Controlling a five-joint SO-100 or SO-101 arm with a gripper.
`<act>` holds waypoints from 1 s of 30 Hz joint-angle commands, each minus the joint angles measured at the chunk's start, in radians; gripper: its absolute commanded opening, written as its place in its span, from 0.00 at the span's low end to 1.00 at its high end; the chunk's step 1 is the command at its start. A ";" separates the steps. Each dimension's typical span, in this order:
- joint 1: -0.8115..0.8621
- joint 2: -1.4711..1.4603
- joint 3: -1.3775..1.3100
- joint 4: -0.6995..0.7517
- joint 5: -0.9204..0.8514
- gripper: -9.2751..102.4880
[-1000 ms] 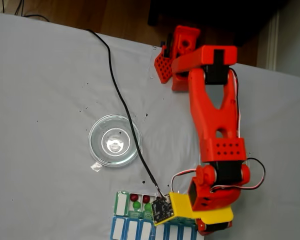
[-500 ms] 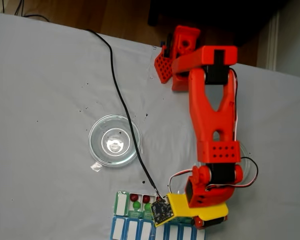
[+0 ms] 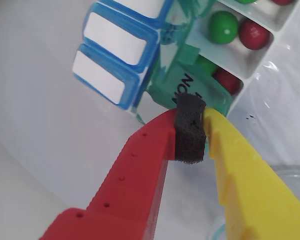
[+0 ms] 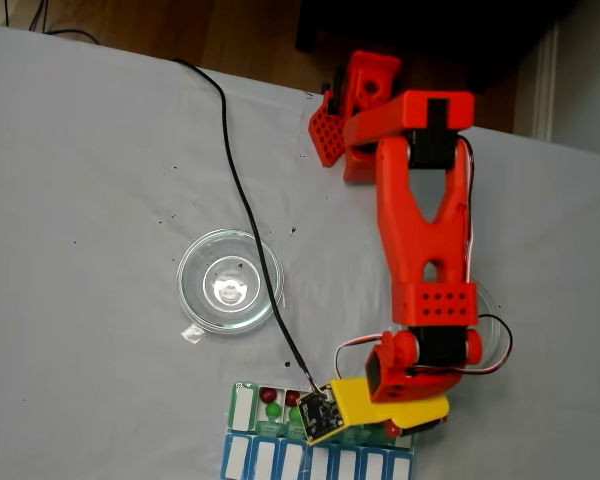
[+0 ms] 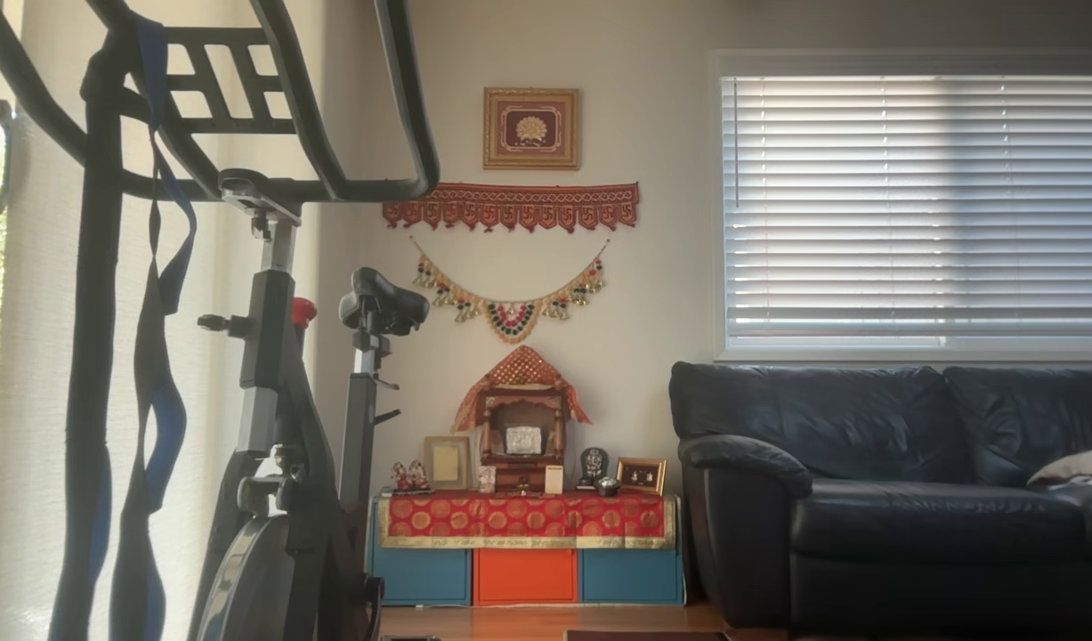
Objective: Sort medicines into box.
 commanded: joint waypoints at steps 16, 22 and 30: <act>0.025 0.002 -0.103 0.112 -0.023 0.09; 0.009 -0.055 -0.132 0.158 -0.057 0.09; 0.028 -0.009 -0.153 0.186 -0.061 0.09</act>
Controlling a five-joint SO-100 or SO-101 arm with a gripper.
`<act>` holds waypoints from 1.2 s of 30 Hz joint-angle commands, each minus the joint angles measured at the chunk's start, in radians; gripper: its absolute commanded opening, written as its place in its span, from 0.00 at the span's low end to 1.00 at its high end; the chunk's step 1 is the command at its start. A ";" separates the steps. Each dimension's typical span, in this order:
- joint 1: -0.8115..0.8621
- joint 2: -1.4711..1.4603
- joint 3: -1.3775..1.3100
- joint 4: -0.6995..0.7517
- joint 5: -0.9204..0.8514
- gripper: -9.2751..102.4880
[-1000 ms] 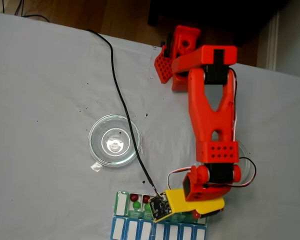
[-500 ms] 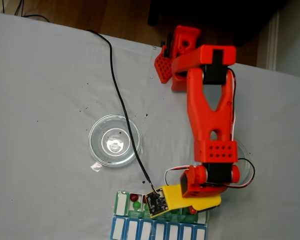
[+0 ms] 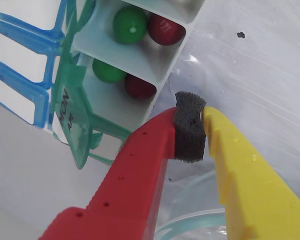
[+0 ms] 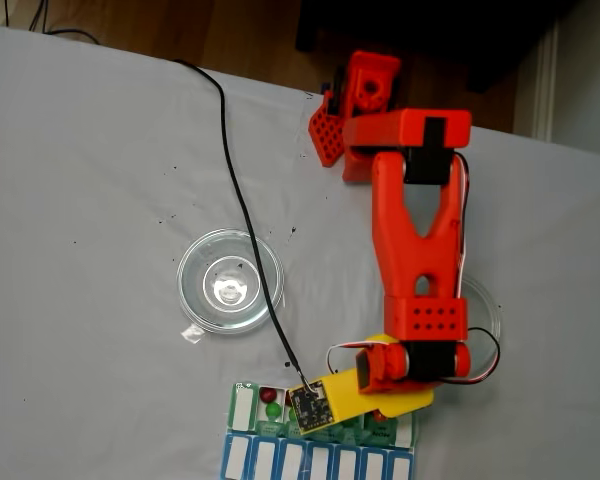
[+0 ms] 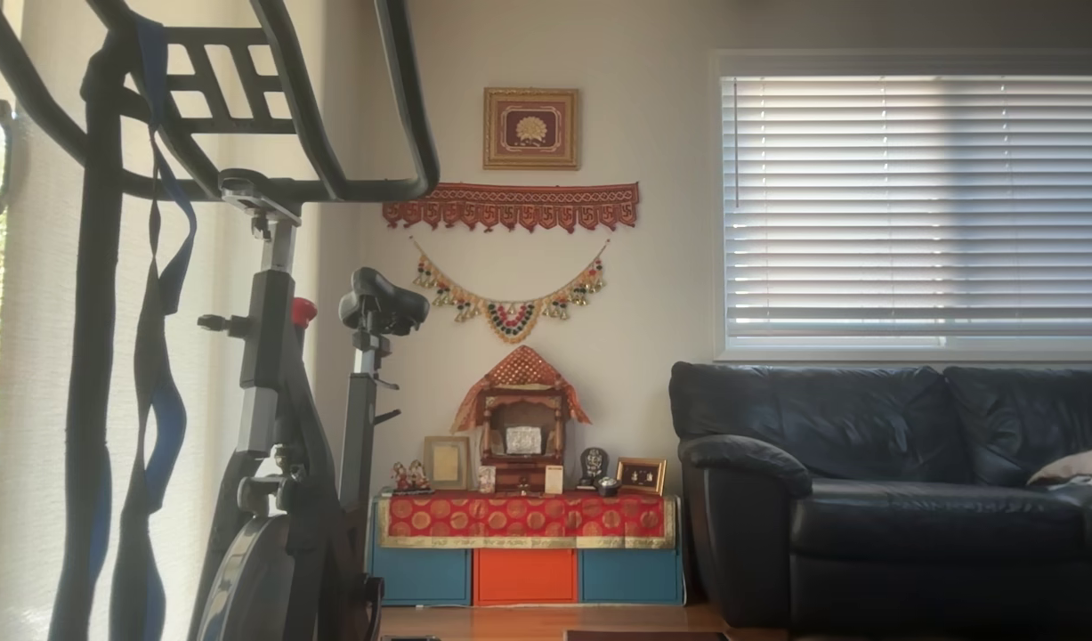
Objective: Sort medicines into box.
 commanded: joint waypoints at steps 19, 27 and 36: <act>0.017 0.554 0.209 -0.304 0.187 0.09; -0.015 0.439 0.307 -0.489 0.155 0.09; -0.011 0.290 0.245 -0.499 0.117 0.09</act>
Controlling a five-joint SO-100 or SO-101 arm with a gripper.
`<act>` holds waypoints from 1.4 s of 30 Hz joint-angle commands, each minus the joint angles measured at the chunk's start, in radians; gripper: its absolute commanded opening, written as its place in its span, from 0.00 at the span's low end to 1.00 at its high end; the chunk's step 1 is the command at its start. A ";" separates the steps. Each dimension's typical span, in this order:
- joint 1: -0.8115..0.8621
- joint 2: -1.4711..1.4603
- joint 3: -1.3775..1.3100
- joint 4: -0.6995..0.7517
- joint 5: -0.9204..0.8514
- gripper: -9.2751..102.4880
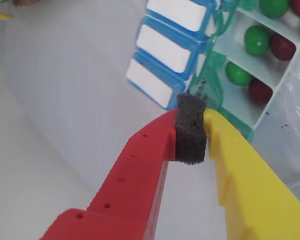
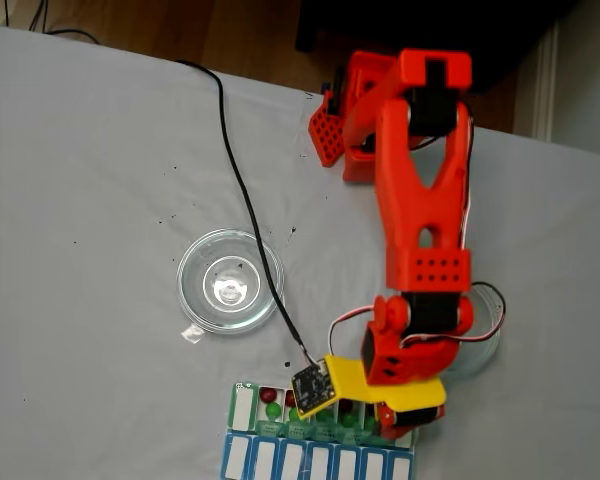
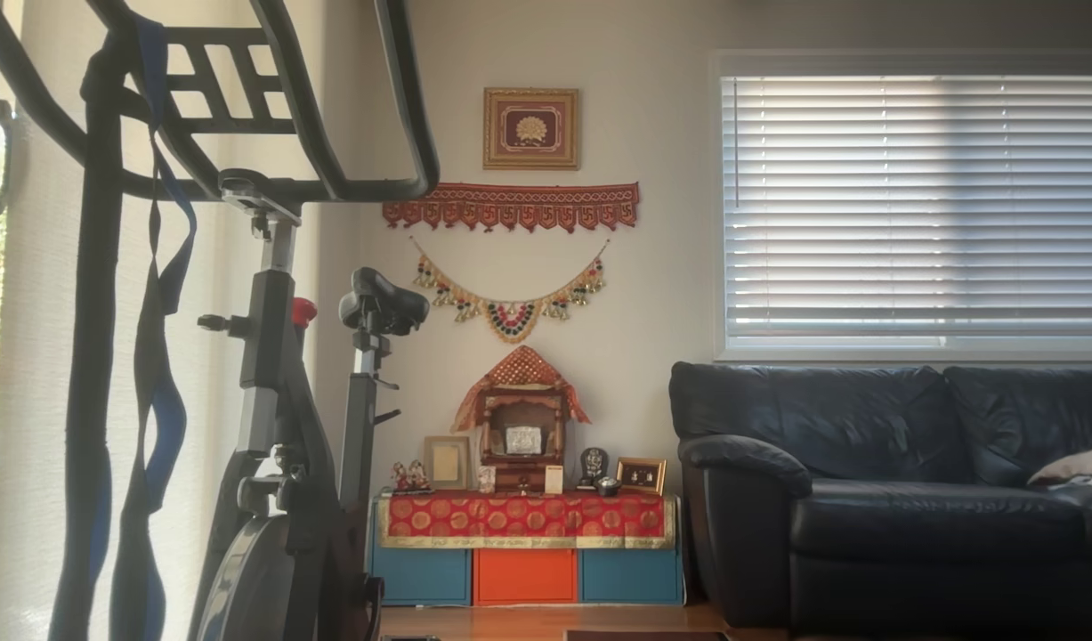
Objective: Sort medicines into box.
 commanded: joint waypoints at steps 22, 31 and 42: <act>-0.038 -0.247 -0.302 0.299 -0.072 0.09; -0.008 -0.080 -0.285 0.296 -0.044 0.09; 0.029 0.078 -0.236 0.160 0.035 0.09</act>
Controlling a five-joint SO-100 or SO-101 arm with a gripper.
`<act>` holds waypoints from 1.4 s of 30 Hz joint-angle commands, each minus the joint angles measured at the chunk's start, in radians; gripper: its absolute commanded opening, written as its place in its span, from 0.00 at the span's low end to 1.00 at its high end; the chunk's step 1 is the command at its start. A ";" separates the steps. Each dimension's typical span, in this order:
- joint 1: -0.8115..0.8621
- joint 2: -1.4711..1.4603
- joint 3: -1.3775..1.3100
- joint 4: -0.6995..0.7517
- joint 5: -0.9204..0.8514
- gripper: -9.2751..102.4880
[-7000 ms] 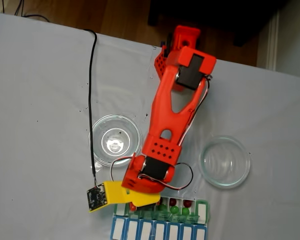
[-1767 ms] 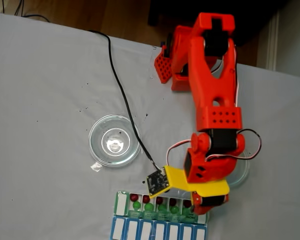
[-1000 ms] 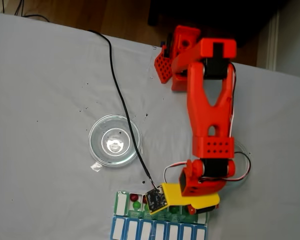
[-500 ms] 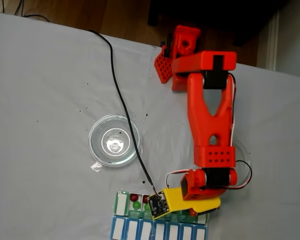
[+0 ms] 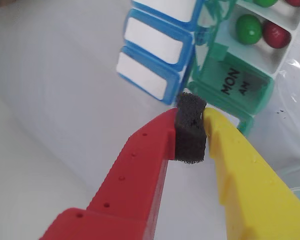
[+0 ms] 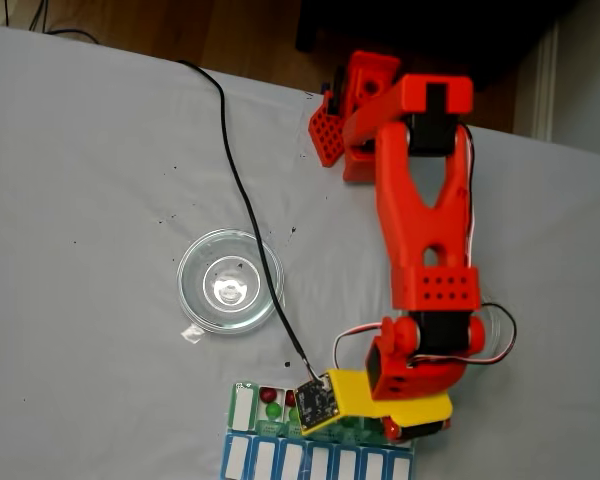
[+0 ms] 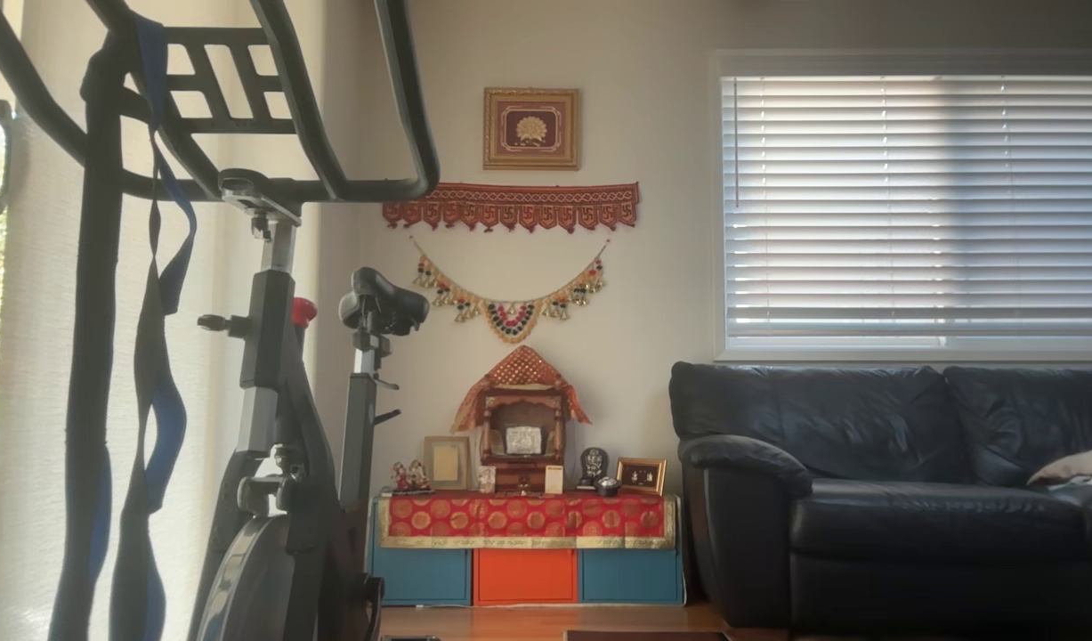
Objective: Sort medicines into box.
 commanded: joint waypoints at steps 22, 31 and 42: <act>0.061 -0.005 -0.021 -0.107 -0.120 0.09; 0.040 -0.023 -0.006 -0.109 -0.127 0.09; 0.046 -0.183 -0.172 0.089 -0.160 0.09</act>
